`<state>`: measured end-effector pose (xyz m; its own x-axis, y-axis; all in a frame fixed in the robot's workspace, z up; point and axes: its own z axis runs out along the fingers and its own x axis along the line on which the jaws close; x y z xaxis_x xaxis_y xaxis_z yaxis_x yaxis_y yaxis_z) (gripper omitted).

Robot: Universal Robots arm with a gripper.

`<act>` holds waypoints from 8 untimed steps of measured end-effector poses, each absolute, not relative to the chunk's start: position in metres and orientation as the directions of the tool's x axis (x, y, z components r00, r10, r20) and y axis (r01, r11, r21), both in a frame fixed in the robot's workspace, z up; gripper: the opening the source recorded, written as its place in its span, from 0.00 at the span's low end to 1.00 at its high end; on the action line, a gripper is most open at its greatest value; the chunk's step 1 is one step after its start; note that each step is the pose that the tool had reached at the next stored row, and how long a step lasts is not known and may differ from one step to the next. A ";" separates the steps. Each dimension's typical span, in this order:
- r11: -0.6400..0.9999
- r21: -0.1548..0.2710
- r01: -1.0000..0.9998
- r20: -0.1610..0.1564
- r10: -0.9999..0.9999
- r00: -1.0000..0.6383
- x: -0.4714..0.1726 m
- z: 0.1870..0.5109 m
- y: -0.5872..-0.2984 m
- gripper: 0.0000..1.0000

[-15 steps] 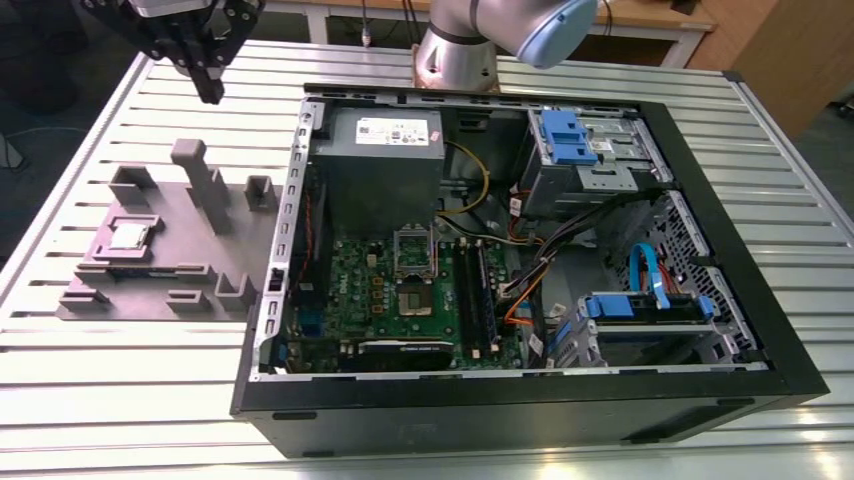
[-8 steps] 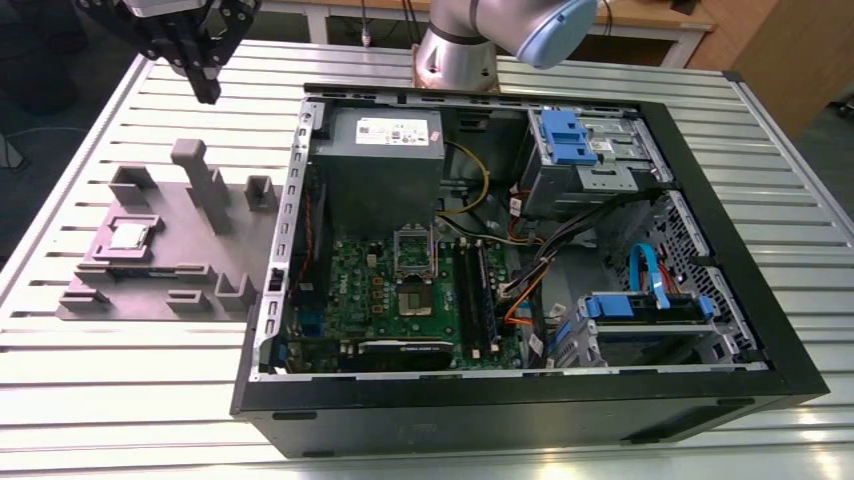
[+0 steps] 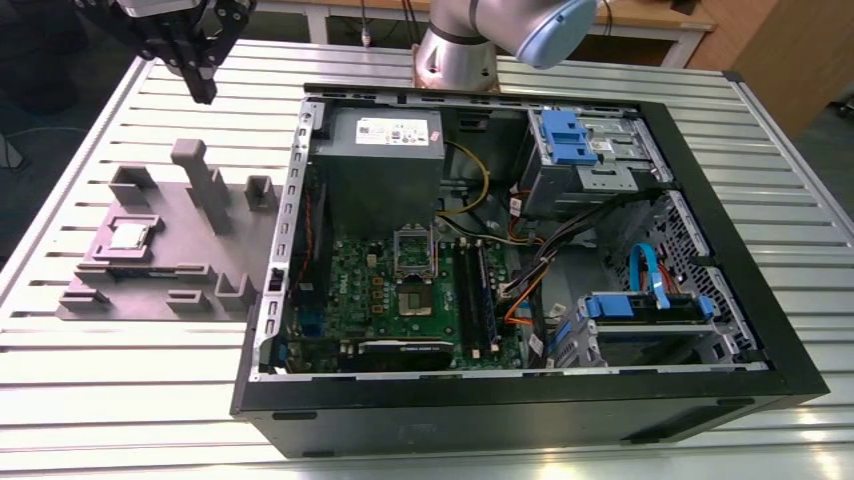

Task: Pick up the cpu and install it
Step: 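Reach for the cpu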

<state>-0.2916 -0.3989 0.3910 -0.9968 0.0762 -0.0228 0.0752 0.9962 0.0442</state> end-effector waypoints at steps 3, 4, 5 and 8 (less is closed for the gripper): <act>0.996 0.044 0.075 -0.023 0.076 -0.997 -0.293 0.391 -0.399 0.11; 0.996 0.044 0.075 -0.023 0.076 -0.997 -0.294 0.391 -0.399 0.11; 0.996 0.044 0.075 -0.023 0.076 -0.997 -0.294 0.391 -0.399 0.11; 0.996 0.044 0.075 -0.023 0.076 -0.997 -0.296 0.391 -0.399 0.11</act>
<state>-0.2956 -0.3990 0.3908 -0.9968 0.0762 -0.0228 0.0751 0.9962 0.0443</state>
